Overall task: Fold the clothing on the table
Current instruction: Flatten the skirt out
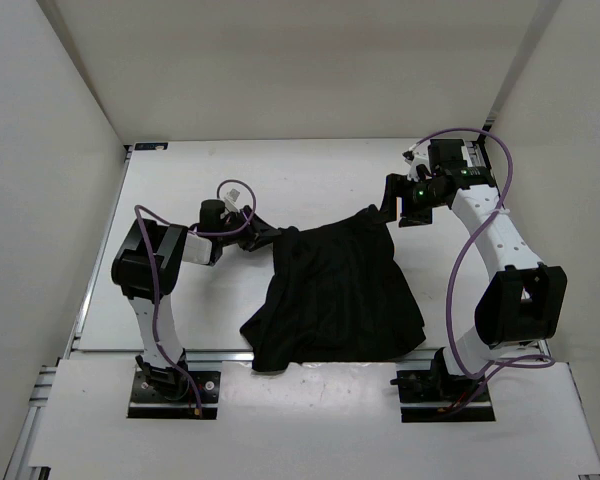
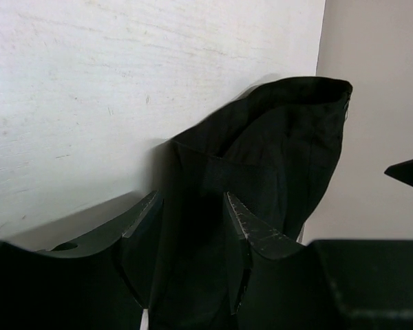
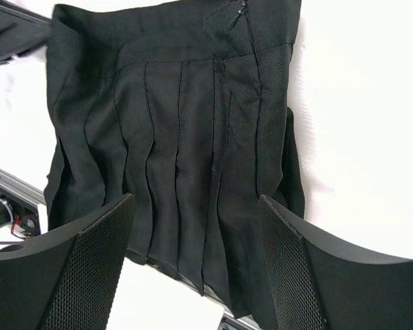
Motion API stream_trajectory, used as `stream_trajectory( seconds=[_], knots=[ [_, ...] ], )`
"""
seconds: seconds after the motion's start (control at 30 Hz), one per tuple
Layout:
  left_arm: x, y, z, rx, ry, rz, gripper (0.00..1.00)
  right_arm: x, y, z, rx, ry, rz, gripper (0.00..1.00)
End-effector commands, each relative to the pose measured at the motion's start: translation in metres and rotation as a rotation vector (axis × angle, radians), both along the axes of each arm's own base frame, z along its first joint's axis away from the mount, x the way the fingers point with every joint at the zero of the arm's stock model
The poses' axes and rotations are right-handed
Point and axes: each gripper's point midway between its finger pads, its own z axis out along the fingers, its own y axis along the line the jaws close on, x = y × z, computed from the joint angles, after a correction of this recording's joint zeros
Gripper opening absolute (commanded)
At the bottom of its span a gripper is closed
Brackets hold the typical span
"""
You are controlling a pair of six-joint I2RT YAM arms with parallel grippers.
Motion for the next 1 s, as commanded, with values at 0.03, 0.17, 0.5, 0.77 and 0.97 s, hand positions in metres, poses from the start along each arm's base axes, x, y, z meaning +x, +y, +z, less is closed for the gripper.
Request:
stream_trajectory(
  seconds=[0.03, 0.17, 0.5, 0.77, 0.97],
  knots=[
    [0.000, -0.021, 0.006, -0.069, -0.037, -0.031, 0.49, -0.001, 0.003, 0.020, 0.023, -0.056, 0.017, 0.77],
    [-0.003, -0.031, 0.014, -0.144, -0.023, -0.050, 0.16, -0.002, -0.001, 0.018, 0.017, -0.060, 0.009, 0.75],
    [-0.011, 0.009, 0.063, -0.120, -0.094, 0.003, 0.00, 0.030, -0.012, -0.003, 0.021, -0.044, -0.009, 0.78],
    [-0.038, 0.017, 0.050, -0.099, -0.038, 0.004, 0.00, 0.081, 0.007, -0.025, -0.164, -0.141, 0.154, 0.74],
    [-0.031, 0.012, 0.033, -0.050, -0.005, -0.004, 0.00, 0.109, 0.034, -0.047, -0.277, -0.208, 0.291, 0.73]
  ],
)
